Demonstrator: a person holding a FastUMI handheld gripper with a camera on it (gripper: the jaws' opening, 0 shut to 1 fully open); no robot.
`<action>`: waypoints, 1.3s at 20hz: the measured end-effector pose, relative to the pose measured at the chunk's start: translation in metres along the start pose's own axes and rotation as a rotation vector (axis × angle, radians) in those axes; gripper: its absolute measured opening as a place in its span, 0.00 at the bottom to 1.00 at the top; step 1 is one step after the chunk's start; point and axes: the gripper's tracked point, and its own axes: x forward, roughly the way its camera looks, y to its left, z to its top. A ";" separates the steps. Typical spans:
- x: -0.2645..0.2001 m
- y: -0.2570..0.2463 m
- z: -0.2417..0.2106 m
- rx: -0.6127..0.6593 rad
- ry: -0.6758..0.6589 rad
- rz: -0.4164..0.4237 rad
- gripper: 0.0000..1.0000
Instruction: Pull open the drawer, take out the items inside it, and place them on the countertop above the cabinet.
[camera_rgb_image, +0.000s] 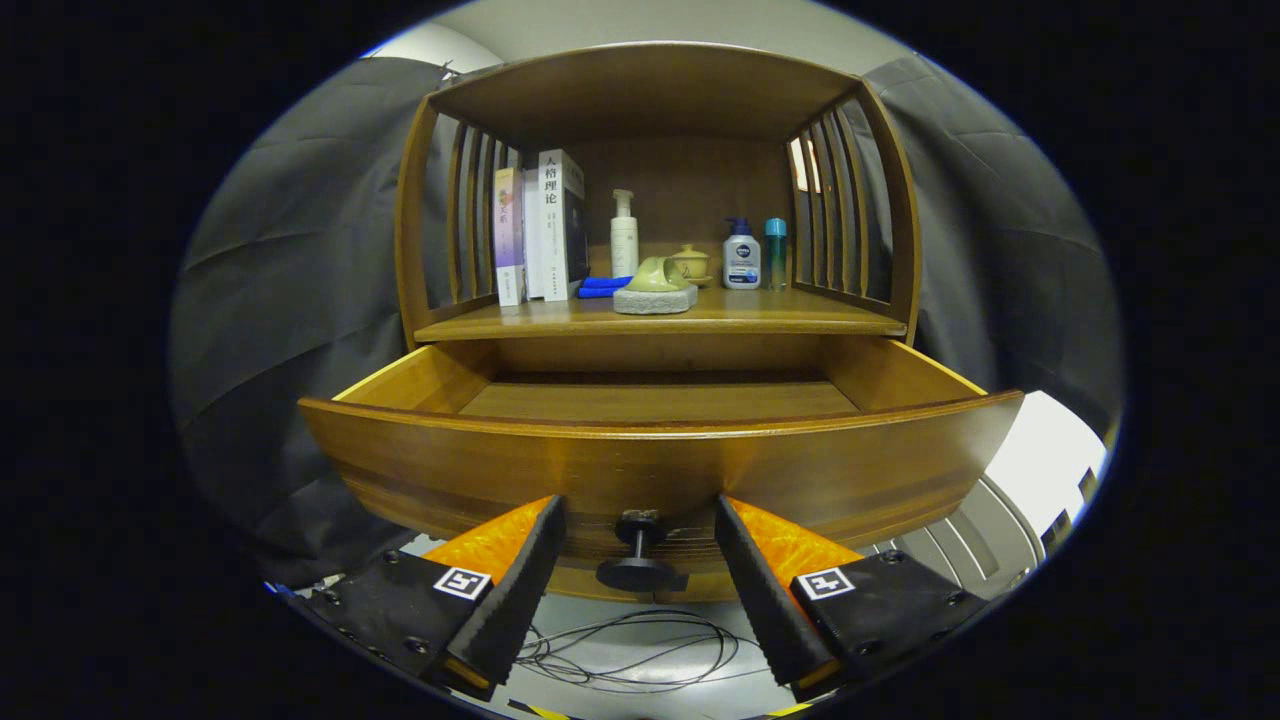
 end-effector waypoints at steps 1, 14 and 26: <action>0.002 0.002 0.001 0.010 0.000 0.000 0.96; 0.046 0.004 0.012 0.008 -0.004 -0.032 0.97; 0.094 0.005 0.026 0.027 -0.012 -0.038 0.97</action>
